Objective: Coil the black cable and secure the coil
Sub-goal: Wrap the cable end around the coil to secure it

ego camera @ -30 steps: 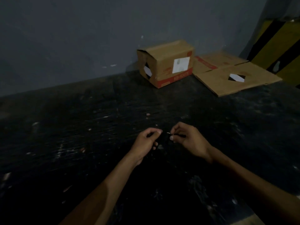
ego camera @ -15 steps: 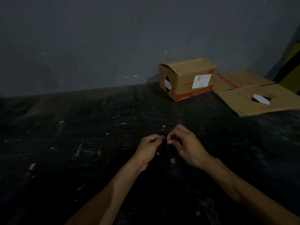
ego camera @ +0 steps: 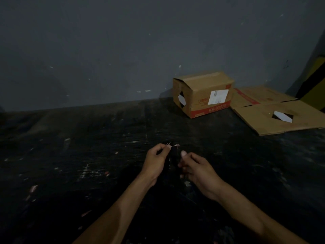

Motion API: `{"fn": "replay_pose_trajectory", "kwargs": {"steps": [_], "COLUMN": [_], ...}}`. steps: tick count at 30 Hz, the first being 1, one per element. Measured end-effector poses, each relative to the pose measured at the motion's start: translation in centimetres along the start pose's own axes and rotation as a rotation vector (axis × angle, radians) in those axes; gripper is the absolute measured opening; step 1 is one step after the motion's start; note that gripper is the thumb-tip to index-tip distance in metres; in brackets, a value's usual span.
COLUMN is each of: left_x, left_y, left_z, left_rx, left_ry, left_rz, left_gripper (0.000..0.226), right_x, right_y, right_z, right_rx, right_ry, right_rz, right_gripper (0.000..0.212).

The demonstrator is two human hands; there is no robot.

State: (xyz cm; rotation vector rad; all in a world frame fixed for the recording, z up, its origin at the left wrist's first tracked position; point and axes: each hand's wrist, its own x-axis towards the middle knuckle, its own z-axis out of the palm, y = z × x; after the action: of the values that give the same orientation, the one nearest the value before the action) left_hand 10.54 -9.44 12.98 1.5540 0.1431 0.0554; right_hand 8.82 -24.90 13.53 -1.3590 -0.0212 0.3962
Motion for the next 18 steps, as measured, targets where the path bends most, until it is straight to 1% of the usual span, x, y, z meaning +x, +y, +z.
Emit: {"fn": "replay_pose_trajectory", "kwargs": {"steps": [2,4,7,10,11,14,15,16,18], "left_x": [0.3,0.6,1.0,1.3,1.4,1.7,1.6,1.6,1.5], "left_y": [0.0,-0.1,-0.2,-0.5,-0.6,-1.0,-1.1,-1.2,-1.3], "left_z": [0.0,0.1,-0.2,-0.8,-1.1,-1.6,-1.6,-1.5,-1.2], "left_rx": [0.068,0.129,0.178,0.186,0.192,0.225,0.231,0.245,0.303], "left_ry": [0.009,0.01,0.002,-0.036,-0.044,-0.102,-0.126,-0.133,-0.098], "left_rz": [0.062,0.111,0.135,0.093,0.09,0.092,0.078,0.071,0.086], "left_gripper": [0.028,0.026,0.022,0.008,0.011,0.043,0.049,0.051,0.042], "right_x": [0.4,0.6,1.0,1.5,1.7,1.8,1.8,1.9,1.9], "right_y": [-0.3,-0.4,-0.4,-0.2,-0.1,0.6,0.9,1.2,1.9], "right_z": [0.1,0.2,0.2,0.0,-0.2,-0.7,-0.8,-0.8,-0.6], "right_rx": [0.058,0.092,0.079,0.026,0.005,-0.017,-0.023,-0.032,-0.042], "right_ry": [0.014,0.007,0.006,0.085,0.107,0.14,0.154,0.17,0.194], "right_rz": [0.117,0.191,0.21,0.193,0.197,0.261,0.287,0.307,0.32], "right_gripper": [0.014,0.01,0.01,0.006,0.006,0.01,0.011,0.013,0.018]}}
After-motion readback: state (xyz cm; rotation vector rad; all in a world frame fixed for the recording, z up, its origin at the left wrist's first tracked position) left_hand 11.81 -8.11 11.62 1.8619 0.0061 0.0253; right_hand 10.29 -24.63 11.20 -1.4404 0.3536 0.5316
